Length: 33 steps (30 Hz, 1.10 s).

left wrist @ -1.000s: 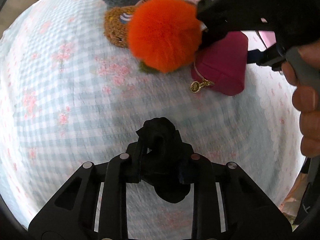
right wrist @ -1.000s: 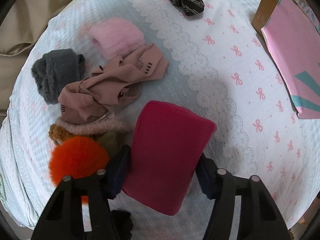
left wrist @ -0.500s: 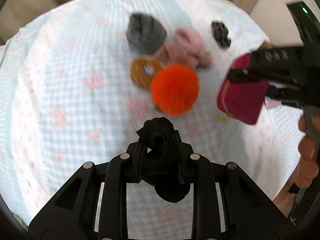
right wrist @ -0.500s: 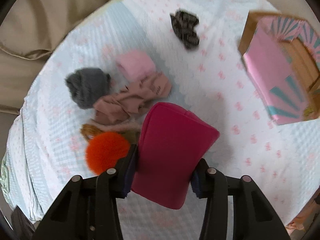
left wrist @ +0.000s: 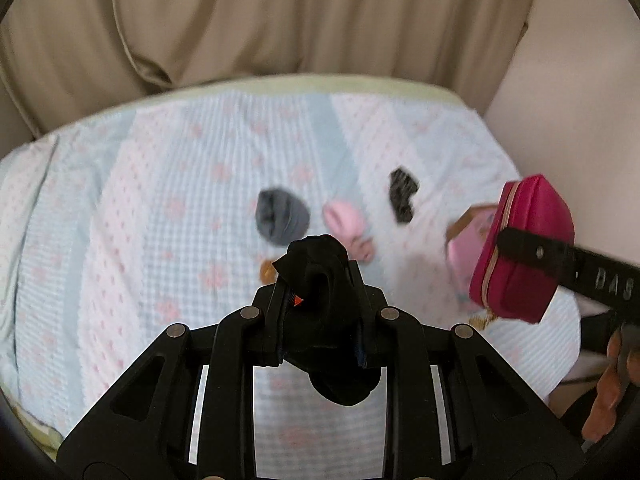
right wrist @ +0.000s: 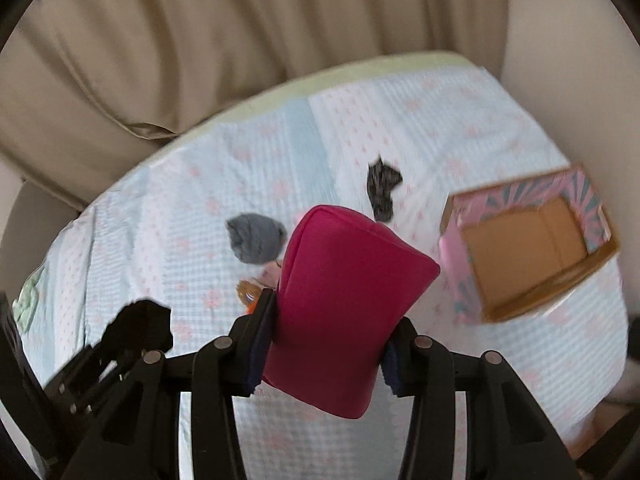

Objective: Organize soft objects
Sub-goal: 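Carry both items to the cardboard box while right tool releases the pouch inside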

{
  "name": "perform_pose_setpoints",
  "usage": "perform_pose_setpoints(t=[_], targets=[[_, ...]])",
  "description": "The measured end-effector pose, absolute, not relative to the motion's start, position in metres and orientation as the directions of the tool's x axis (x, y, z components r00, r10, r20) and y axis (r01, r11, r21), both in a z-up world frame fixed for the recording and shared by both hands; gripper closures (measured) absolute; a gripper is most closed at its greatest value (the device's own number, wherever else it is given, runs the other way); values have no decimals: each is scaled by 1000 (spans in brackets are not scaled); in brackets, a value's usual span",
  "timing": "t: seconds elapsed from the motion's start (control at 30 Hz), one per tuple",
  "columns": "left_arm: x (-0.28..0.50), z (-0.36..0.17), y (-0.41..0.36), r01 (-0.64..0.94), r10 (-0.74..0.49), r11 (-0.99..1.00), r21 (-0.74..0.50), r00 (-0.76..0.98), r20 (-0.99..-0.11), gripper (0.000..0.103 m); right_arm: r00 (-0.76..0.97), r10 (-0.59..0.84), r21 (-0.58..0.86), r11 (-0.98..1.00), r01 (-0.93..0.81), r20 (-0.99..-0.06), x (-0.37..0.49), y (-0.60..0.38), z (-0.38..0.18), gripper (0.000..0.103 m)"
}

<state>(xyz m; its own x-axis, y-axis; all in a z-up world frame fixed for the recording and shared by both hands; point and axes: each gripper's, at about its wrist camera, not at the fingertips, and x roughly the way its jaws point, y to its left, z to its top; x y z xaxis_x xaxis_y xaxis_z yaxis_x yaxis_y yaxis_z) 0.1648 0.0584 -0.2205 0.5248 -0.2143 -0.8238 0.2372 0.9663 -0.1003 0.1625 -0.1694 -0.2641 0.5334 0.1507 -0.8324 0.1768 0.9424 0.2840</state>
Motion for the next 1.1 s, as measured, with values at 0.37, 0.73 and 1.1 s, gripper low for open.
perform_pose_setpoints(t=[0.37,0.73,1.1], targets=[[157,-153,-55,207,-211,973,-104,606,-767,82,601,178,274,959,71,-779,134,-275,-215,61],[175,-179,-210,243,-280,954,-176,515,-810,82,533,107,210,968,137,-839,137,-425,-235,61],[211,-280,-310,315,-269,934,-168,309,-912,82,388,91,192,954,231,-917,182,-513,-325,61]])
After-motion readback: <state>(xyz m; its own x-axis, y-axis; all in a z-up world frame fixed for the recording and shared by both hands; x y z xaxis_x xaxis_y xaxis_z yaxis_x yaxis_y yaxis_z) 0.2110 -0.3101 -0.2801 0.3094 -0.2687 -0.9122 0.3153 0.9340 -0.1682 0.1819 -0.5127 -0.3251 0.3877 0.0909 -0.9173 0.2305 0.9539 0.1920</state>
